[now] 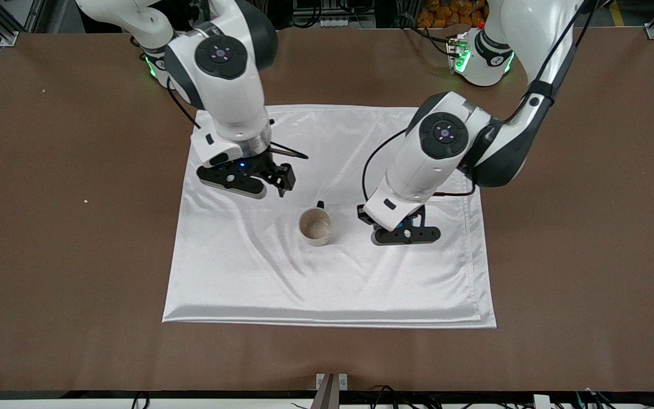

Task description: Place blue cup into white mug on cloth

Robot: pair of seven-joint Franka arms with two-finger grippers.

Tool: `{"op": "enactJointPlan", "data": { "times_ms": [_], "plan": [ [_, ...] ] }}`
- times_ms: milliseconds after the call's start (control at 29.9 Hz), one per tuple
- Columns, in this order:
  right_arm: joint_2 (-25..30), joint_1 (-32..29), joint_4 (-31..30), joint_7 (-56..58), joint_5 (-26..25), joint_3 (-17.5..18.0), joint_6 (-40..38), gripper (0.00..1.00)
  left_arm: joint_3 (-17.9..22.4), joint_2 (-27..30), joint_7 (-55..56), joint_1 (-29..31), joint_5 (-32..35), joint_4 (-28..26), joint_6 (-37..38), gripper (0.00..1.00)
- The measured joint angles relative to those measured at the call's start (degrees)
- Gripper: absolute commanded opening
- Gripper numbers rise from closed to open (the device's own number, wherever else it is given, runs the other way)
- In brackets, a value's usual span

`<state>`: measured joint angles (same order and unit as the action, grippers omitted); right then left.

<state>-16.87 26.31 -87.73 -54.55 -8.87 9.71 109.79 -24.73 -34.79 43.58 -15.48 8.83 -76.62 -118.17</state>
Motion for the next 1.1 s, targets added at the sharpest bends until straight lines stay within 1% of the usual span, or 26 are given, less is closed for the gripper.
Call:
{"op": "enactJointPlan", "data": {
  "times_ms": [134,234,368,468,568,702,802,969,1103],
  "plan": [
    [2.8,-7.41,0.01,3.78,0.16,4.83,-3.28,1.0,-0.05,-2.76,2.8,-2.46,0.12,2.28,-1.79,0.0],
    [4.85,-11.97,0.01,6.81,0.63,7.23,-5.43,1.0,-0.1,-4.06,5.07,-3.74,0.15,3.21,-4.01,0.0],
    [7.17,-15.4,-0.01,10.63,1.64,8.07,-7.55,1.0,-0.34,-5.48,6.37,-4.62,0.16,3.49,-6.62,0.0],
    [8.63,-17.8,-0.03,14.11,3.53,8.19,-8.73,1.0,-0.48,-6.7,6.45,-5.42,0.16,3.52,-8.16,0.0],
    [10.05,-20.83,-0.03,19.39,5.88,8.19,-10.43,1.0,-0.5,-7.8,6.66,-6.27,0.16,3.56,-9.44,0.0],
    [11.78,-24.9,-0.03,27.14,7.12,7.69,-13.33,1.0,-0.52,-8.86,6.87,-7.08,0.16,3.68,-10.67,0.0],
    [12.86,-26.58,-0.03,31.89,7.54,5.77,-15.34,1.0,-0.55,-9.45,6.93,-7.47,0.16,3.73,-11.14,0.0],
    [13.9,-27.16,-0.07,38.2,7.73,1.79,-16.83,1.0,-0.6,-10.2,6.94,-7.9,0.16,3.75,-11.26,0.0],
    [14.07,-27.64,-0.11,40.58,7.78,0.39,-16.85,1.0,-0.68,-10.86,6.94,-8.47,0.16,3.76,-11.29,0.0]
  ]
}}
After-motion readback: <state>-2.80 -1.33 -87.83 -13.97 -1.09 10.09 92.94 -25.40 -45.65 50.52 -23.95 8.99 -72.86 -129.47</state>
